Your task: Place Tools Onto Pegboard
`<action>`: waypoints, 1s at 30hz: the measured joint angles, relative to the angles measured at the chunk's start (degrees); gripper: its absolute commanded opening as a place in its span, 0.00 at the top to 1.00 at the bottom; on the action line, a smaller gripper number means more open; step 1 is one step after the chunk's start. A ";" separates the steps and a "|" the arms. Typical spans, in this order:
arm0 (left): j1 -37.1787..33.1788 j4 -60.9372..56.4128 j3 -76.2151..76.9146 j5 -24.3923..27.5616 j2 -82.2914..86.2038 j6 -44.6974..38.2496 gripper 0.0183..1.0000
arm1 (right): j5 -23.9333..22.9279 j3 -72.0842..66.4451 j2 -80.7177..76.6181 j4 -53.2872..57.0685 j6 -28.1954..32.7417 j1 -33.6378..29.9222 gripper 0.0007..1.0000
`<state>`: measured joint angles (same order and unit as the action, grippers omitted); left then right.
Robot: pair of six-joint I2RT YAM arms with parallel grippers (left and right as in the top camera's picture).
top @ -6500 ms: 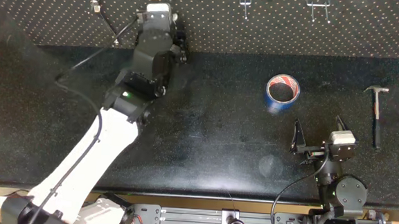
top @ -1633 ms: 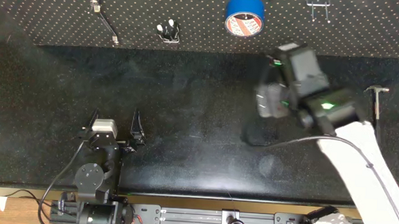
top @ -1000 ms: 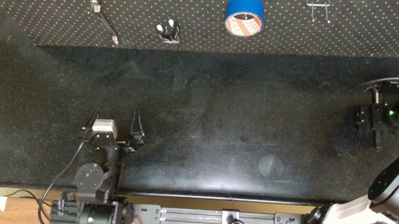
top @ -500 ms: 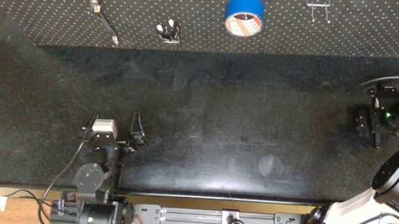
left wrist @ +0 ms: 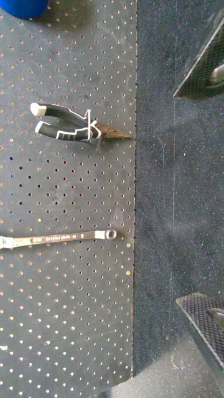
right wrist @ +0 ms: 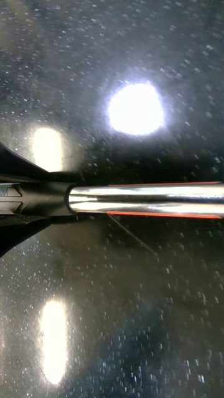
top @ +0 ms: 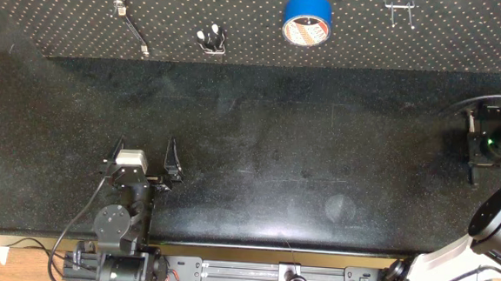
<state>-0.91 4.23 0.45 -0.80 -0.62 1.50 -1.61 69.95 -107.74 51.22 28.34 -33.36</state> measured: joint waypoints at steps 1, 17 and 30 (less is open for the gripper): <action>0.00 0.02 0.00 0.00 0.00 0.00 0.00 | 0.57 -0.11 0.35 -1.31 -1.31 -0.02 0.93; 0.00 0.00 0.00 0.00 -0.04 0.00 0.00 | 18.47 -1.57 31.08 -13.35 -20.39 27.41 0.93; 0.00 0.00 0.00 0.00 -0.04 0.00 0.00 | 18.40 -1.53 21.64 -19.43 -20.63 29.42 0.12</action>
<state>-0.91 4.23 0.45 -0.80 -0.67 1.50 16.80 68.42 -86.11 31.79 7.70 -3.95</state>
